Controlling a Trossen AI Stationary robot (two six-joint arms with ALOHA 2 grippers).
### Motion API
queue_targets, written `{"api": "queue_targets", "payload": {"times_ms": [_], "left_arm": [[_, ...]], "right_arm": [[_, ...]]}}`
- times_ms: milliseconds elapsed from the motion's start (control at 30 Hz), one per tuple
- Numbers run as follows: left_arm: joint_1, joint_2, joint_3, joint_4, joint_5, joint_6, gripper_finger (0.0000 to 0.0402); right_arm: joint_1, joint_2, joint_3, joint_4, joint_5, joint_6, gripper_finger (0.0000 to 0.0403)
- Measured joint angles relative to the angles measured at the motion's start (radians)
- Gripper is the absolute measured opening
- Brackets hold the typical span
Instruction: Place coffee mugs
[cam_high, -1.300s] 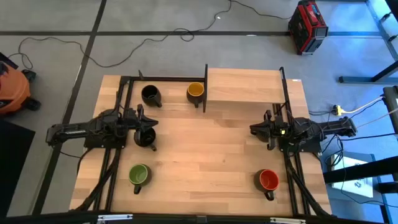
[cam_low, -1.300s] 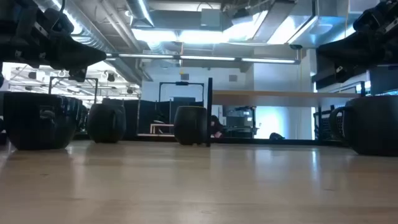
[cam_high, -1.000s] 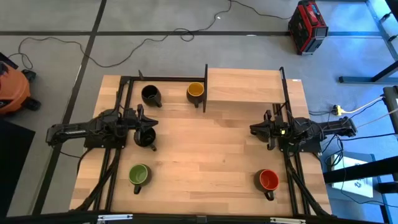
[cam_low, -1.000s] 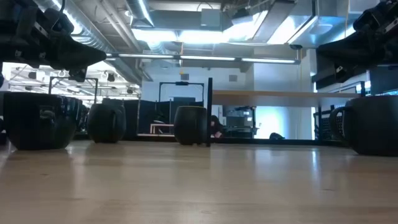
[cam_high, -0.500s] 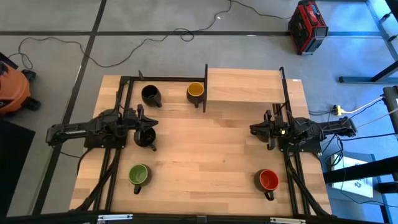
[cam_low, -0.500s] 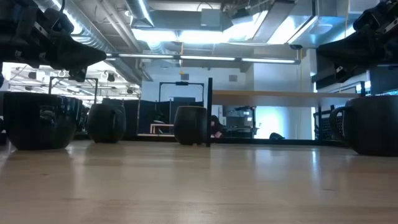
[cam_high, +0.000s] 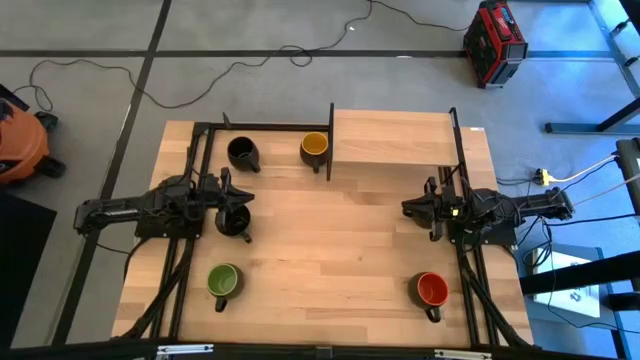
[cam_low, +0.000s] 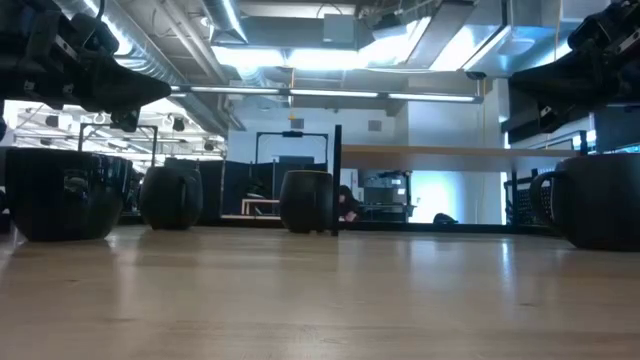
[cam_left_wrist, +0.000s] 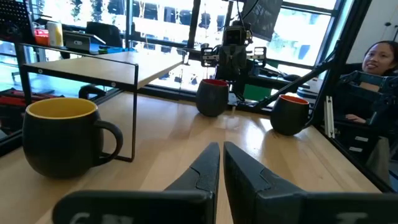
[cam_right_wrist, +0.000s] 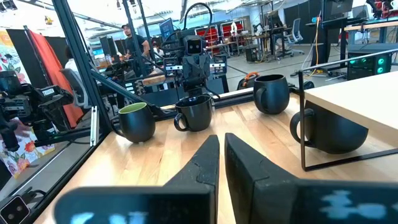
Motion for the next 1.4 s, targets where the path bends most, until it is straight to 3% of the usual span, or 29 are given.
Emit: {"api": "queue_targets", "payload": {"times_ms": [233,400,567,700,867,1200,1300,1400], "left_arm": [[0.000,0.000,-0.001,0.032,0.003,-0.043,0.0015],[0.000,0.000,-0.001,0.250,-0.015,-0.171,0.0015],[0.000,0.000,0.016,0.405,-0.170,-0.344,0.0015],[-0.001,0.031,0.081,0.406,-0.170,-0.372,0.0015],[-0.001,0.153,0.234,0.275,-0.193,-0.354,0.0015],[-0.001,0.526,0.551,-0.051,-0.168,-0.338,0.0015],[-0.001,0.623,0.618,-0.178,-0.152,-0.321,0.0015],[-0.001,0.692,0.660,-0.180,-0.137,-0.306,0.0015]], "right_arm": [[0.000,0.000,0.000,0.001,0.014,0.000,0.0014],[0.000,0.000,0.000,0.000,0.009,0.000,0.0014],[0.000,0.000,0.000,0.000,0.009,0.000,0.0014],[0.000,0.000,0.000,0.000,0.009,0.000,0.0014],[0.000,0.000,0.000,0.005,0.027,0.000,0.0014],[0.000,0.000,0.000,0.017,0.035,0.001,0.0014],[0.000,0.000,0.000,0.085,0.008,0.136,0.0014],[0.000,0.000,0.000,0.166,0.022,0.270,0.0014]]}}
